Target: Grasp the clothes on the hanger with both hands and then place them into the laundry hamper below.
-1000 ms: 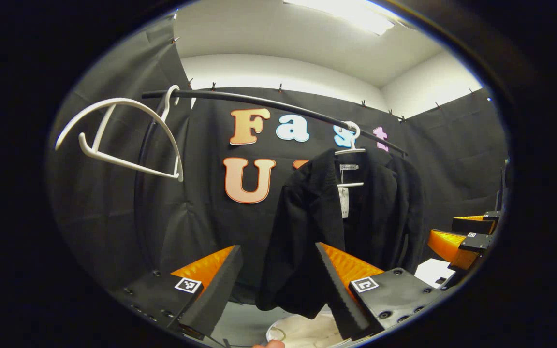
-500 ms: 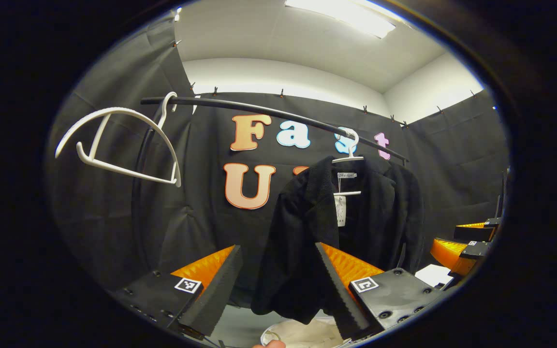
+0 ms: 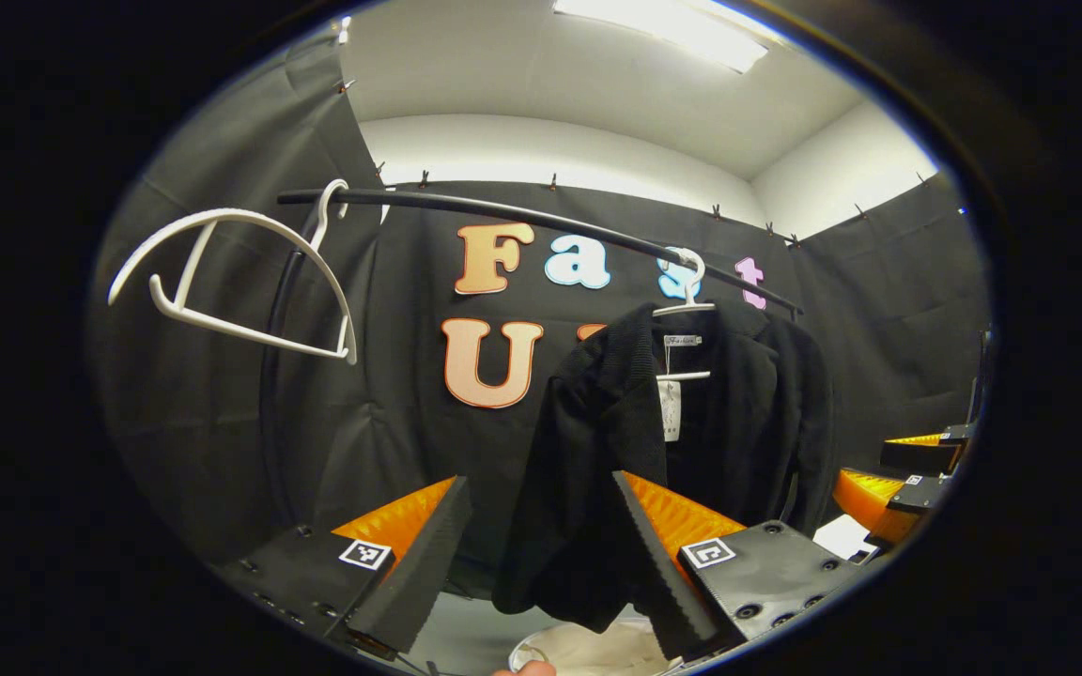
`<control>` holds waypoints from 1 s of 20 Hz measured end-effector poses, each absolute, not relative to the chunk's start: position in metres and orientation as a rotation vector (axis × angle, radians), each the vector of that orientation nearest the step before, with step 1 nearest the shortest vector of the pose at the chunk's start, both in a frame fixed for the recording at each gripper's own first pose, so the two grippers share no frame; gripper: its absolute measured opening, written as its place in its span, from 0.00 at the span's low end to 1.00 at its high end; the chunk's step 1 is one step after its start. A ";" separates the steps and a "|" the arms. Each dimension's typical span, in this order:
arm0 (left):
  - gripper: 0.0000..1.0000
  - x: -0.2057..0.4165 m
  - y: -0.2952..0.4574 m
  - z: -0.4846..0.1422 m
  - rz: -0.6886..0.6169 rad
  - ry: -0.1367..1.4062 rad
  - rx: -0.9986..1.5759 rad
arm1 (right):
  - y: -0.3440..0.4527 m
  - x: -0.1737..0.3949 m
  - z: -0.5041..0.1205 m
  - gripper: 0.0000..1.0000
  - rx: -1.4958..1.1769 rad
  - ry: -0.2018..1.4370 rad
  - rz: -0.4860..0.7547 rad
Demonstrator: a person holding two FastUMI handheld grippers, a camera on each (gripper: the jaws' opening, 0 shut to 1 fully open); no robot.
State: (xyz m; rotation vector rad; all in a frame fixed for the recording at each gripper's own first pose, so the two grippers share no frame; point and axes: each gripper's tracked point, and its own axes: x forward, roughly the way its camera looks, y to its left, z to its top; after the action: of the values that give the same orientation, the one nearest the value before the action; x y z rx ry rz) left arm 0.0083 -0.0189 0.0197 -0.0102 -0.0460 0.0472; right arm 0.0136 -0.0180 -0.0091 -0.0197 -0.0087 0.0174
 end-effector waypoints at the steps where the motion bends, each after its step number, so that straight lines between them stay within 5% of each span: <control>1: 0.93 0.008 -0.019 0.020 0.049 -0.046 -0.008 | -0.016 0.016 -0.012 0.88 -0.013 -0.002 0.022; 2: 1.00 0.009 -0.018 0.020 0.052 -0.045 -0.007 | -0.015 0.019 -0.012 0.88 -0.006 0.000 0.025; 5: 0.93 0.007 -0.015 0.020 0.054 -0.041 -0.008 | -0.005 0.041 -0.012 0.88 0.022 -0.003 0.043; 7: 0.96 0.005 -0.014 0.019 0.055 -0.036 -0.012 | 0.010 0.066 -0.013 0.98 0.020 -0.004 0.066; 13: 0.93 -0.003 -0.005 0.012 0.067 -0.018 -0.031 | 0.041 0.168 -0.033 0.93 0.036 0.045 0.058; 20: 1.00 -0.001 0.012 -0.001 0.079 0.013 -0.001 | 0.008 0.244 -0.089 0.99 -0.009 0.147 -0.141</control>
State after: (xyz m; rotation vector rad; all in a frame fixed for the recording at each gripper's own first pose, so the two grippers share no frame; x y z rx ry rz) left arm -0.0011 0.0115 -0.0012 -0.0007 0.0125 0.0788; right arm 0.2435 0.0085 -0.0893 -0.0090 0.1474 -0.1408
